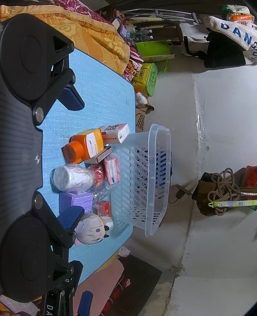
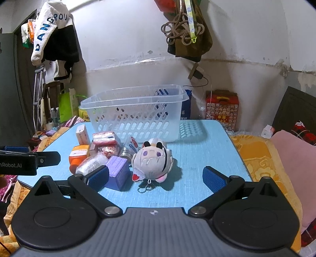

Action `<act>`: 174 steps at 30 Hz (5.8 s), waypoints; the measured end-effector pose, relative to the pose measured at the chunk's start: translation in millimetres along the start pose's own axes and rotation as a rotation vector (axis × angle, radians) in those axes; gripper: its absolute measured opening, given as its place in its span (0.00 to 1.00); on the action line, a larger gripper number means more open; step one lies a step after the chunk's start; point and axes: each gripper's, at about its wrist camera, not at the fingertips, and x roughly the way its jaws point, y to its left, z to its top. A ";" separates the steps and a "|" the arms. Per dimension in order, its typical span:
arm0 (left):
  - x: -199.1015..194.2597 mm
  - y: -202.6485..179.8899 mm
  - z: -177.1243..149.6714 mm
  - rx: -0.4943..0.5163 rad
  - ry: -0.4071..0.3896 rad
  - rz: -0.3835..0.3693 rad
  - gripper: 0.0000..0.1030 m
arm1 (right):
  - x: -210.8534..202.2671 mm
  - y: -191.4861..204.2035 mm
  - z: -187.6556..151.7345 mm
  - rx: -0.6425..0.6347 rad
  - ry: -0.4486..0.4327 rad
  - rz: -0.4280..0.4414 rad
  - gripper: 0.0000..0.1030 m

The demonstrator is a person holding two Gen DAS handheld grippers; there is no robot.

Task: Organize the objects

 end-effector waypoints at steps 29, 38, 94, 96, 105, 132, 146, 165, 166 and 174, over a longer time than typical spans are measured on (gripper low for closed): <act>2.8 9.3 -1.7 -0.094 0.014 0.081 0.98 | -1.0 -13.8 0.0 0.074 0.028 0.054 1.00; 36.1 34.3 6.8 -0.178 0.078 0.110 0.94 | 32.9 -24.0 13.6 0.083 0.077 0.039 1.00; 64.8 40.8 4.2 -0.074 -0.061 0.154 0.54 | 47.0 -4.3 24.4 -0.091 -0.014 0.007 0.70; 55.6 40.8 5.5 -0.078 -0.089 0.149 0.54 | 41.6 -2.4 26.3 -0.094 -0.043 0.008 0.70; 37.5 37.4 12.3 -0.065 -0.173 0.098 0.54 | 36.9 -16.5 31.9 -0.041 -0.072 0.051 0.70; 174.7 38.1 161.7 -0.161 -0.137 -0.006 0.51 | 185.0 -20.6 147.8 -0.023 -0.063 0.066 0.71; 97.7 28.7 68.6 -0.054 -0.155 -0.052 1.00 | 76.8 -32.7 48.2 0.135 -0.017 0.168 1.00; 114.3 -15.5 -6.9 0.025 0.100 -0.073 0.88 | 74.5 -17.1 1.7 0.028 0.156 0.071 0.99; 116.2 -15.7 -8.2 0.031 0.111 -0.070 0.88 | 75.0 -17.5 1.6 0.029 0.160 0.073 0.99; 118.2 9.4 -17.2 0.027 0.149 -0.033 0.59 | 81.6 -10.2 -0.3 0.036 0.173 0.110 0.98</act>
